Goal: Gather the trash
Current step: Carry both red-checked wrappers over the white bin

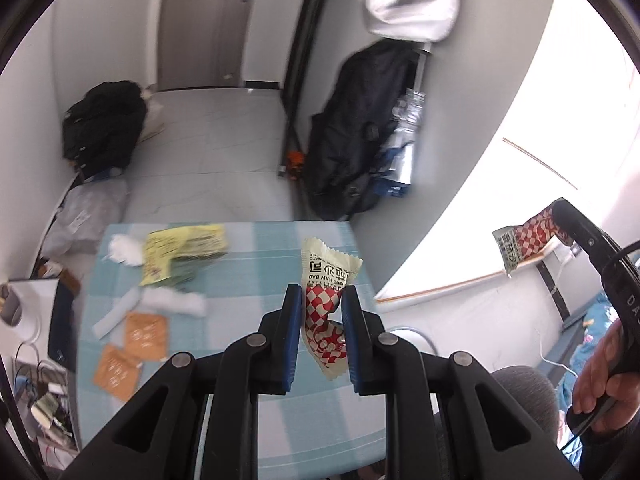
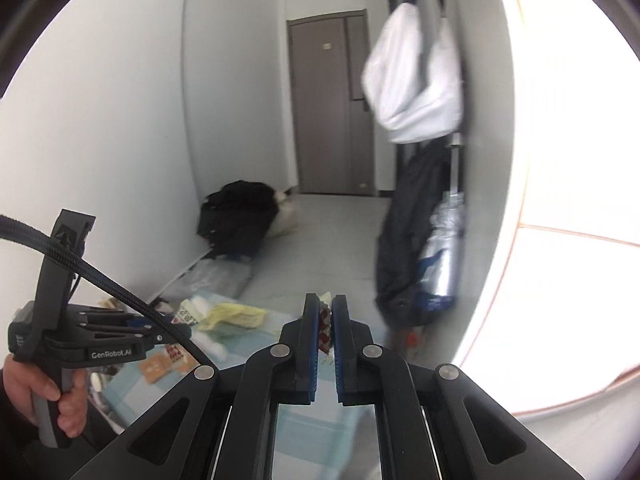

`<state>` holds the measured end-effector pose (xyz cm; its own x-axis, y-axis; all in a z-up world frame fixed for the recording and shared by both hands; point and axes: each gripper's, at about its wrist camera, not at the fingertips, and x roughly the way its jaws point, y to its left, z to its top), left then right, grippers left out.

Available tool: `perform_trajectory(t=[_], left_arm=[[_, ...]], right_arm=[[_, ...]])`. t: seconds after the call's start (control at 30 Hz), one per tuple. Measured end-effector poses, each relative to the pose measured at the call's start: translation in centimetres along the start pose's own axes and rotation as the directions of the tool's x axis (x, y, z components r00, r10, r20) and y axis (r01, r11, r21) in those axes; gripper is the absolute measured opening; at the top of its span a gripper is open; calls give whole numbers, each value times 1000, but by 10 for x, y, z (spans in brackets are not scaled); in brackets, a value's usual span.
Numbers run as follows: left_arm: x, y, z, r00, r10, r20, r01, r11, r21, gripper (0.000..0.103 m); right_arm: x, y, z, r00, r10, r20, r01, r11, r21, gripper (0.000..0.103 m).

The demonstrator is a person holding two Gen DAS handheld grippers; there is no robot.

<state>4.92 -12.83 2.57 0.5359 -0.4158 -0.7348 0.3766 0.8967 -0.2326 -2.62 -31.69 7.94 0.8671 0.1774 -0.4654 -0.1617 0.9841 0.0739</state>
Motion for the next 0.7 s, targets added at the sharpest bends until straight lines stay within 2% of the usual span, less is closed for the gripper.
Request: perform_trajectory(t=[0.17, 0.27, 0.47, 0.53, 0.7], left_arm=[[33, -45, 12, 995, -85, -52, 89, 994, 62, 16], [61, -68, 15, 991, -94, -97, 105, 988, 114, 16], [121, -106, 11, 965, -126, -228, 168, 971, 173, 16], [144, -119, 7, 950, -130, -283, 186, 966, 180, 16], [198, -143, -13, 895, -137, -425, 238, 951, 195, 16]], right_arm=[[-16, -62, -8, 994, -108, -3, 108, 992, 71, 5], [-20, -99, -23, 986, -163, -28, 165, 977, 132, 5], [-15, -160, -67, 962, -252, -110, 270, 940, 208, 5], [-5, -180, -91, 950, -268, -159, 300, 923, 240, 5], [17, -211, -149, 930, -244, -276, 329, 887, 325, 5]])
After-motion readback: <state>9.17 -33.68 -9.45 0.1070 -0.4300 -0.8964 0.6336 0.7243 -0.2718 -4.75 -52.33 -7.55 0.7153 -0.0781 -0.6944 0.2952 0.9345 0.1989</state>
